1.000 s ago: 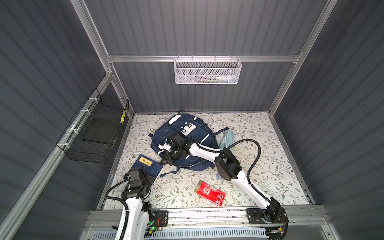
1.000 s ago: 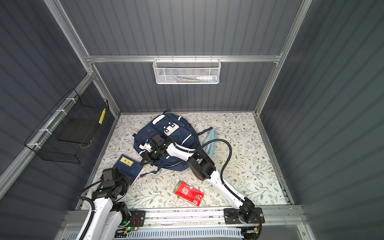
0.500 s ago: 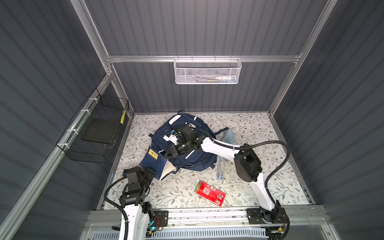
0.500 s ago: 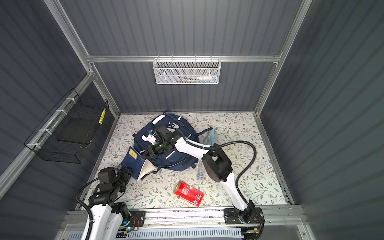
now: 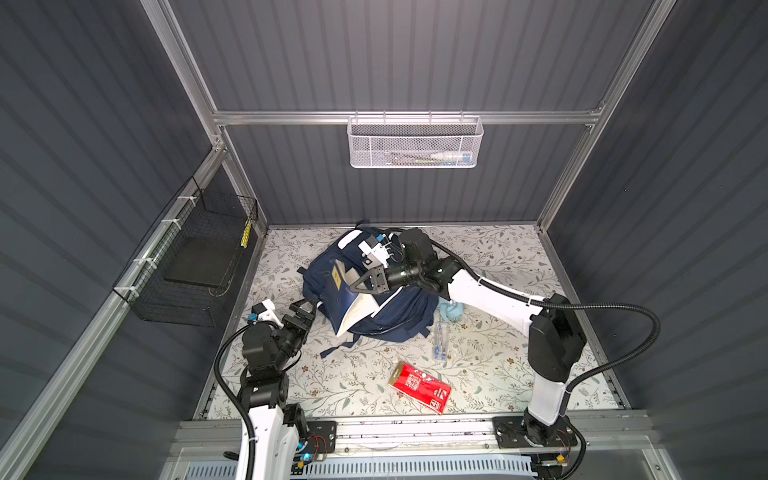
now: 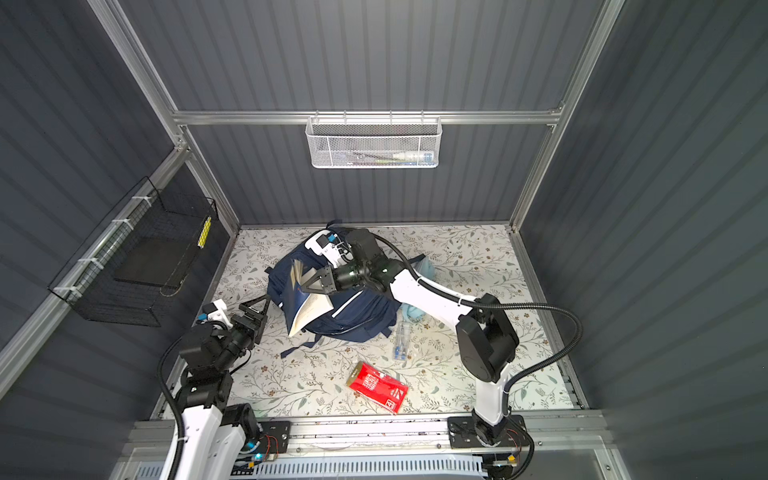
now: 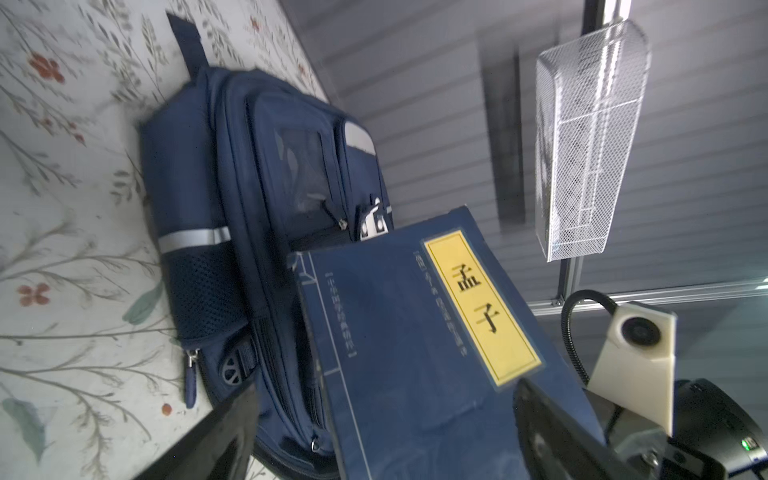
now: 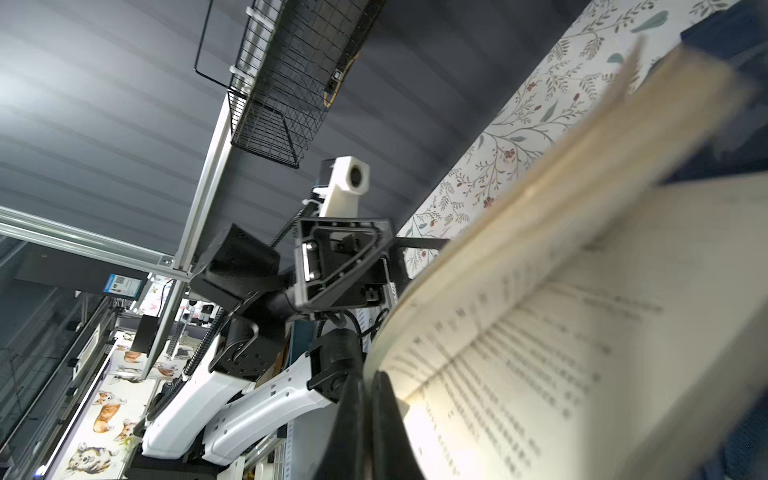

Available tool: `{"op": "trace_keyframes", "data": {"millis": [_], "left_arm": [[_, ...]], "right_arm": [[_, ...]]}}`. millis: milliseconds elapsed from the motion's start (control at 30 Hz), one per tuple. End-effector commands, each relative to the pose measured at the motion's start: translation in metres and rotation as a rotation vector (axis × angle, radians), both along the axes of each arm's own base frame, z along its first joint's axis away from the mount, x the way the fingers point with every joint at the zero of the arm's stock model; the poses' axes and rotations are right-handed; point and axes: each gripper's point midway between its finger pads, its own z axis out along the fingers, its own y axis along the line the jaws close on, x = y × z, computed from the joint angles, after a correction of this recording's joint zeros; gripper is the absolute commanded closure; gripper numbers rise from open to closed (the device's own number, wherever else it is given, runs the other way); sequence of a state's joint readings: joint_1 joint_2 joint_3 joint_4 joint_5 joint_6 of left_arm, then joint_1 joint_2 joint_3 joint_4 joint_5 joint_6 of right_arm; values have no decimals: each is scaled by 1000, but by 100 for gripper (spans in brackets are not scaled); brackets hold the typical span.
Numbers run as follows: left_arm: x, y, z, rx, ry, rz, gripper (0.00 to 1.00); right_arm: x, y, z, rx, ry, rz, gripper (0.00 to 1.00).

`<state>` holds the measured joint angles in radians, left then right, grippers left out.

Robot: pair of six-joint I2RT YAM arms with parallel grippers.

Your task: Pack the student bag

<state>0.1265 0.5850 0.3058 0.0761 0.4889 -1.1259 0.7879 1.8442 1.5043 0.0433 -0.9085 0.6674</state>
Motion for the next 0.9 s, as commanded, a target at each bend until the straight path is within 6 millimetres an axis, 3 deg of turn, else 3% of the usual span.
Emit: {"op": "trace_keyframes", "data": {"millis": [0, 167, 233, 300, 400, 500, 567, 733, 867], "left_arm": [[0, -21, 3, -57, 21, -120, 1], [-8, -24, -14, -126, 88, -85, 0], [-8, -29, -11, -203, 73, -94, 0], [-10, -41, -13, -252, 96, -126, 0], [-15, -61, -32, -308, 223, -164, 0], [-7, -61, -23, -382, 161, -126, 0], [-2, -56, -11, -376, 97, -105, 0], [8, -55, 14, -331, -1, -107, 13], [13, -69, 1, -395, 87, -175, 0]], "right_arm": [[-13, -5, 26, 81, -45, 32, 100], [-10, -13, 19, 68, -58, -12, 100], [-6, -16, 15, 55, -70, -30, 100], [-2, -16, 19, 78, -76, -38, 100], [-3, -9, 32, 138, -85, -24, 100], [-8, -1, 32, 148, -79, -4, 100], [-10, 0, 23, 145, -37, -1, 100], [-20, -9, -10, 153, 71, -16, 100], [-24, -15, -28, 148, 96, -21, 100]]}}
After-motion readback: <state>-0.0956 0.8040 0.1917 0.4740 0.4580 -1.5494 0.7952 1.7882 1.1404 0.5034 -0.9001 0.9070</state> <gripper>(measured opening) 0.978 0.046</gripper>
